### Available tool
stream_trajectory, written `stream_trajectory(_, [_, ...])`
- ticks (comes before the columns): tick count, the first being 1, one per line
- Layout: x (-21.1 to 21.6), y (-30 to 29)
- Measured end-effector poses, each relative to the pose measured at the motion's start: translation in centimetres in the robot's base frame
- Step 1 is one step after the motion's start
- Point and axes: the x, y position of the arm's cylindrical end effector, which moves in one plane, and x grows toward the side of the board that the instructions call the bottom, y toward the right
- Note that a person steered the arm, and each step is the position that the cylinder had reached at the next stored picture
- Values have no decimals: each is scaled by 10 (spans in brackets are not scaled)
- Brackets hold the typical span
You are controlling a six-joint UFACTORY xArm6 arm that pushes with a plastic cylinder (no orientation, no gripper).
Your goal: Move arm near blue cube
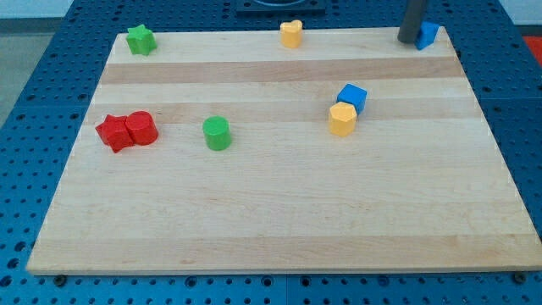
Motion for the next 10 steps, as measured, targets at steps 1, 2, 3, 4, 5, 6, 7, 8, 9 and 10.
stream_trajectory(1, [0, 0])
stream_trajectory(2, [0, -2])
stream_trajectory(3, [0, -11])
stream_trajectory(4, [5, -33])
stream_trajectory(5, [30, -36])
stream_trajectory(6, [57, -36])
stream_trajectory(7, [83, -37])
stream_trajectory(8, [109, -49])
stream_trajectory(9, [139, -57])
stream_trajectory(10, [164, -60])
